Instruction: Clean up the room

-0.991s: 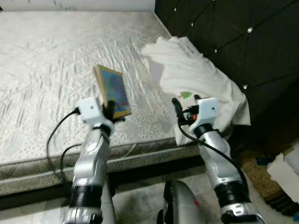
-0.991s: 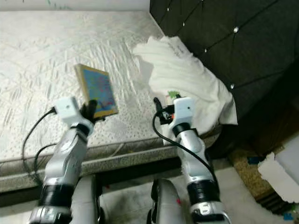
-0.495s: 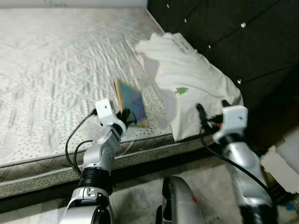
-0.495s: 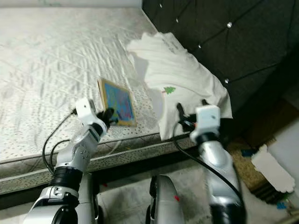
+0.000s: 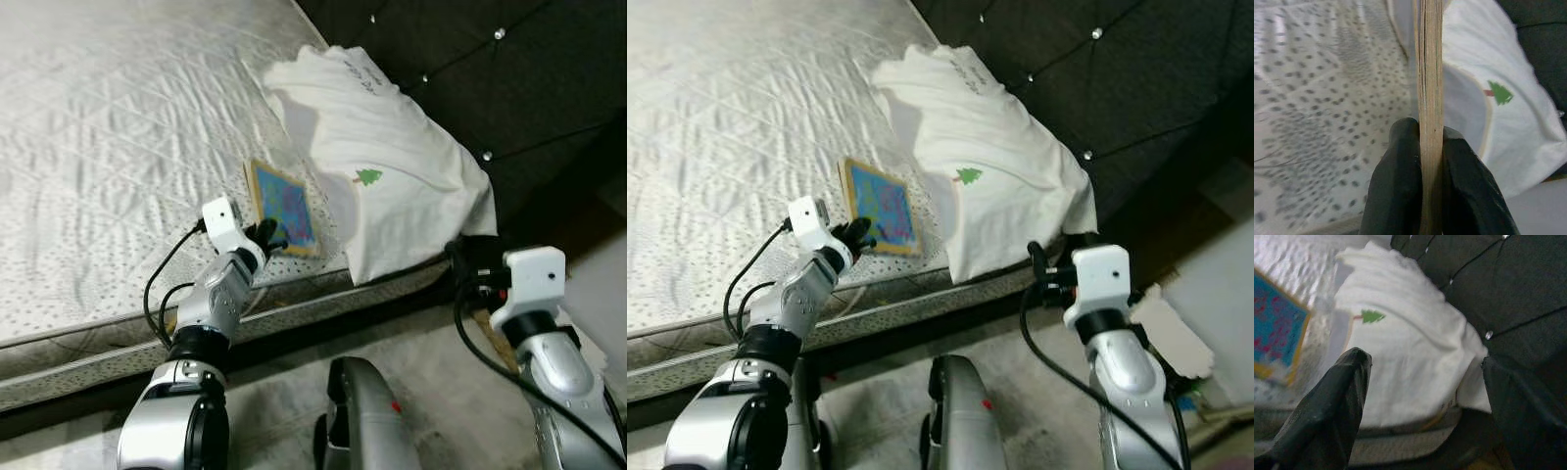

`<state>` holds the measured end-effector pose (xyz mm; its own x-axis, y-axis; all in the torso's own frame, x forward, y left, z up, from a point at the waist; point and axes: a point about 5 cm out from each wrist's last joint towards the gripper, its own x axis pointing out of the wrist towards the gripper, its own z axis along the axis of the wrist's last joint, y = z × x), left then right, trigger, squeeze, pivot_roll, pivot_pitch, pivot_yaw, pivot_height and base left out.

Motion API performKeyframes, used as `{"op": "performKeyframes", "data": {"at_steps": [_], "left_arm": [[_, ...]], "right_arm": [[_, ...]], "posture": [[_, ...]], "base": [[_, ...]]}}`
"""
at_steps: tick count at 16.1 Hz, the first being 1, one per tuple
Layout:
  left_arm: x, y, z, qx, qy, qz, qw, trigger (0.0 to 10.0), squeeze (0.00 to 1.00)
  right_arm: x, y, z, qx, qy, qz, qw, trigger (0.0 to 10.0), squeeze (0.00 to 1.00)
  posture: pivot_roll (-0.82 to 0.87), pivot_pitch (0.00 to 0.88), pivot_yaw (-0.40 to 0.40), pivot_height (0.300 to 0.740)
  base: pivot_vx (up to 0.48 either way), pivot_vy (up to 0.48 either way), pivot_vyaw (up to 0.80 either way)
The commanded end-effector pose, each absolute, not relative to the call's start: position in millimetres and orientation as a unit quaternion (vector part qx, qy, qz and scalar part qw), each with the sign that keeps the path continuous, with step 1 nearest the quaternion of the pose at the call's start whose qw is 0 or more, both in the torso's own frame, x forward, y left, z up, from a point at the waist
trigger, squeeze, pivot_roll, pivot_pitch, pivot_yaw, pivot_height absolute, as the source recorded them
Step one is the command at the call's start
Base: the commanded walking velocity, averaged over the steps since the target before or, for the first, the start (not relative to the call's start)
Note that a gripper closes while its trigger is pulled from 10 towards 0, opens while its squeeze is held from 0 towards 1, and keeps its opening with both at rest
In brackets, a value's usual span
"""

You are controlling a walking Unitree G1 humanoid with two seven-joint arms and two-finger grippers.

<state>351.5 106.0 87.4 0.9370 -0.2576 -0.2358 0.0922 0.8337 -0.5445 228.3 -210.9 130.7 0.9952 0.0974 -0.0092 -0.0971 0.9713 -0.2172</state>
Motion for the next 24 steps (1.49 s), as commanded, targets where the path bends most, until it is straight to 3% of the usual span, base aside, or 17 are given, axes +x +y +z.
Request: {"op": "performKeyframes", "data": {"at_steps": [1, 4, 10, 11, 12, 13, 17, 24], "left_arm": [[357, 100, 99, -0.282, 0.127, -0.112, 0.944, 10.0, 0.0], [362, 104, 94, -0.296, 0.138, -0.097, 0.94, 10.0, 0.0], [363, 115, 80, -0.315, 0.174, -0.067, 0.93, 10.0, 0.0], [365, 122, 81, -0.322, 0.173, -0.057, 0.929, 10.0, 0.84], [367, 127, 83, -0.326, 0.169, -0.048, 0.929, 10.0, 0.84], [369, 132, 86, -0.322, 0.165, -0.043, 0.931, 10.0, 1.0], [377, 168, 99, -0.299, 0.135, 0.018, 0.945, 10.0, 1.0], [376, 186, 98, -0.232, 0.154, 0.057, 0.959, 10.0, 1.0]], "right_arm": [[223, -209, 134, -0.109, 0.003, 0.055, 0.992, 10.0, 0.0], [202, -212, 137, -0.119, 0.035, 0.066, 0.99, 10.0, 0.0], [194, -231, 148, -0.146, 0.057, 0.052, 0.986, 10.0, 0.0], [195, -230, 149, -0.146, 0.059, 0.053, 0.986, 10.0, 0.0], [195, -230, 148, -0.145, 0.06, 0.053, 0.986, 10.0, 0.0], [195, -229, 148, -0.145, 0.061, 0.054, 0.986, 10.0, 0.0], [201, -227, 147, -0.143, 0.06, 0.053, 0.987, 10.0, 0.0], [220, -221, 143, -0.135, 0.042, 0.051, 0.989, 10.0, 0.0]], "posture": [[-0.22, 0.158, -0.162, 0.598], [-0.26, 0.199, -0.194, 0.598], [-0.32, 0.232, -0.231, 0.598], [-0.32, 0.232, -0.234, 0.598], [-0.32, 0.231, -0.235, 0.598], [-0.32, 0.229, -0.234, 0.598], [-0.31, 0.213, -0.226, 0.598], [-0.27, 0.161, -0.19, 0.598]], "base": [[0.0, 0.0, 0.0], [0.0, 0.0, 0.0], [0.0, 0.0, 0.0], [0.0, 0.0, 0.0], [0.0, 0.0, 0.0], [0.0, 0.0, 0.0], [0.0, 0.0, 0.0], [0.0, 0.0, 0.0]]}}
